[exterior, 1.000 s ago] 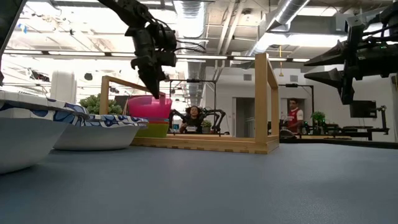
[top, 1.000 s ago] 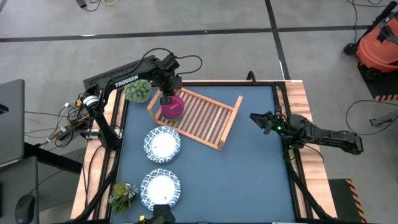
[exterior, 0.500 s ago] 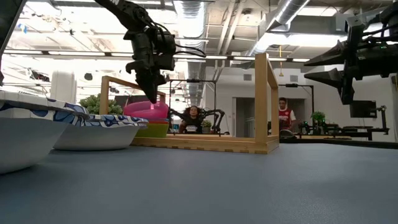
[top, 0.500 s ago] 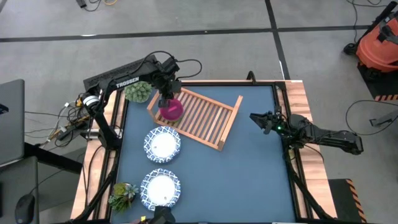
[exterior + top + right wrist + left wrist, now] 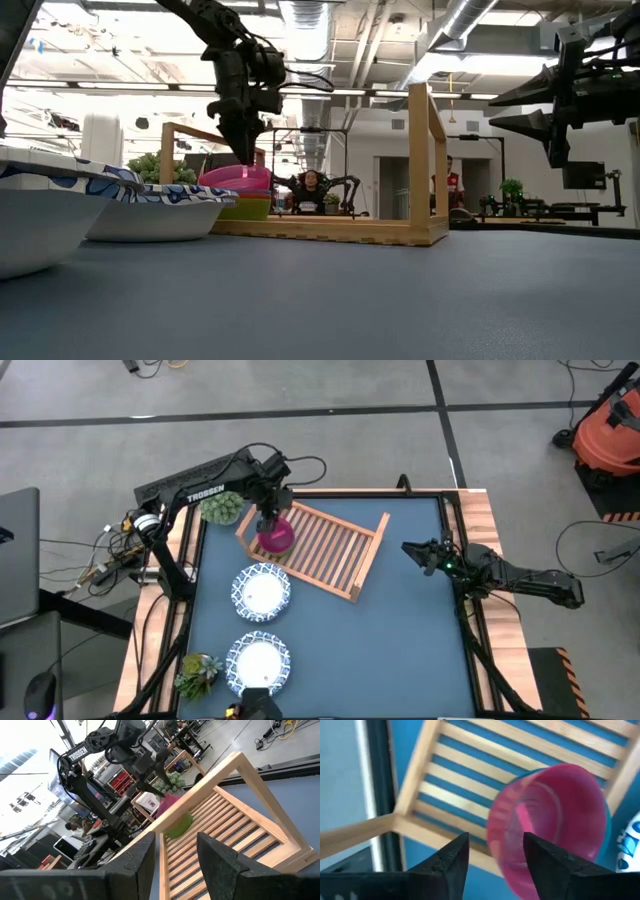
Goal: Place and stack bowls onto a shelf
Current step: Stack the small red bowl on top of the small blue bowl on the shelf
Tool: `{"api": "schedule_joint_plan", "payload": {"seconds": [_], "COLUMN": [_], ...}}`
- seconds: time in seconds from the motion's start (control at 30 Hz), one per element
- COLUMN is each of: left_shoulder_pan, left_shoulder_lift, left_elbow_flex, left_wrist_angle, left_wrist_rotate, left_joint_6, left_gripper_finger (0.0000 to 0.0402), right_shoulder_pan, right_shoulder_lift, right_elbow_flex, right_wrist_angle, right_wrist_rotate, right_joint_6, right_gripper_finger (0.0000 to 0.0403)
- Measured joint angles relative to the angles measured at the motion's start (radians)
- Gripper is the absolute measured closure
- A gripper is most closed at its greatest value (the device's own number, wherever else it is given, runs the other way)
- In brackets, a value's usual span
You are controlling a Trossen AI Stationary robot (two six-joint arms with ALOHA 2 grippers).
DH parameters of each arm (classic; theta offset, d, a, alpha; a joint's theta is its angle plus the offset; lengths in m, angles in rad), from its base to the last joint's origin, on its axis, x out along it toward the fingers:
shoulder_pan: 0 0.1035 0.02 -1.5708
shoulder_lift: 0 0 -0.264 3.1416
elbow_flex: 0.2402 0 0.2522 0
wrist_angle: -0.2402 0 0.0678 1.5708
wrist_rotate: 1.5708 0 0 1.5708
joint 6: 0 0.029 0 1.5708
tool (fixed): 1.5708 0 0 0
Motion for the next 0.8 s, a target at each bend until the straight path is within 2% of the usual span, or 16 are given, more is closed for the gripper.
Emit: {"api": "schedule_joint_plan", "payload": {"seconds": [0.13,0.27,0.33,0.5,0.53,0.8], "left_shoulder_pan": [-0.004,-0.007,-0.007,-0.009,-0.009,-0.018], "left_shoulder_lift": [0.000,0.000,0.000,0.000,0.000,0.000], "left_elbow_flex": [0.048,0.078,0.079,0.079,0.079,0.021], "left_wrist_angle": [-0.006,-0.004,-0.015,-0.019,-0.016,0.019], "left_wrist_rotate": [-0.014,-0.012,0.011,0.047,0.047,0.036], "left_joint_6": [-0.022,-0.027,-0.035,-0.074,-0.087,-0.139], "left_gripper_finger": [0.0221,0.0241,0.0267,0.0379,0.0389,0.0400], "right_shoulder_pan": [0.000,0.000,0.000,0.000,0.000,0.000], "right_shoulder_lift": [0.000,0.000,0.000,0.000,0.000,0.000], "right_elbow_flex": [0.000,0.000,0.000,0.000,0.000,0.000], "right_wrist_angle": [0.000,0.000,0.000,0.000,0.000,0.000], "right_wrist_rotate": [0.000,0.000,0.000,0.000,0.000,0.000], "right_joint_6": [0.000,0.000,0.000,0.000,0.000,0.000], "right_gripper_finger": [0.0232,0.0232,0.0232,0.0232,0.0232,0.0232]}}
